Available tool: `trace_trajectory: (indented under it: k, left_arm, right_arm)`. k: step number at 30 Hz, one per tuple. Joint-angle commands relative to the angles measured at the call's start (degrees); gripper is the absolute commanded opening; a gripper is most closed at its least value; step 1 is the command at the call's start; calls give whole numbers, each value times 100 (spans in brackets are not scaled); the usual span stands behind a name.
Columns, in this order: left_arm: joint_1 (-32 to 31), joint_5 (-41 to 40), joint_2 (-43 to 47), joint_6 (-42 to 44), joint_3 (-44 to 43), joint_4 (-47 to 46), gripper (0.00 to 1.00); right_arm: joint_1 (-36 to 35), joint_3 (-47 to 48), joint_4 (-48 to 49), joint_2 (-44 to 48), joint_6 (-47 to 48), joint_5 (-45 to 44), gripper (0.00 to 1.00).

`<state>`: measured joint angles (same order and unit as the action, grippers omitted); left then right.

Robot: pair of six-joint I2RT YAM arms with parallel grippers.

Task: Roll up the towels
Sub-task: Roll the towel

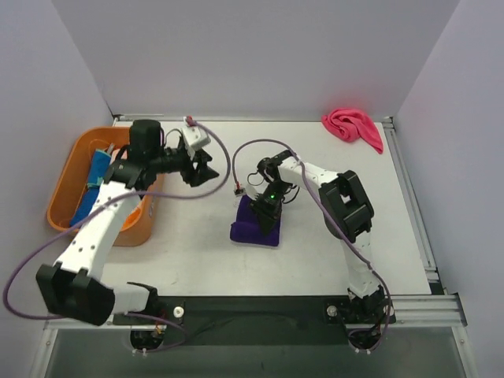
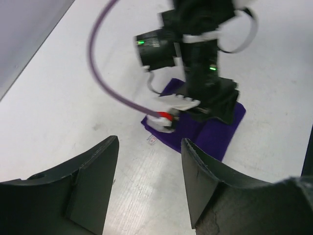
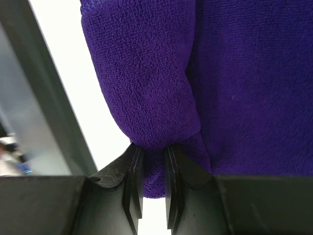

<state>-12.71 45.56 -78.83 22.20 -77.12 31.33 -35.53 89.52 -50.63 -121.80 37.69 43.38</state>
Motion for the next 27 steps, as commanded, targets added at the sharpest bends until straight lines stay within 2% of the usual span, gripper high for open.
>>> trace_trajectory:
  k: [1,3,6,12,20,27]
  left_arm:
    - [-591,-485,674,1048,879,-304,64]
    - [-1134,-1056,1069,1644,1268,-163,64]
    - [-1514,-1251,1273,2085,1954,-75,65]
    - [-2305,-1418,941,3148,2640,-294,66]
    - [-2930,-1567,184,3546,3045,-1295,67]
    - [-3273,-2287,-194,2888,3264,-2340,69]
  right_arm:
    - [98,495,-991,-678,124,531,0]
    - [108,838,-1185,-915,81,698,0]
    - [108,875,-1142,-1021,-42,865,0]
    - [248,576,-852,-942,-341,1191,0]
    - [301,681,-808,-1030,-447,1226,0]
    - [310,664,-799,-1048,-473,1244,0]
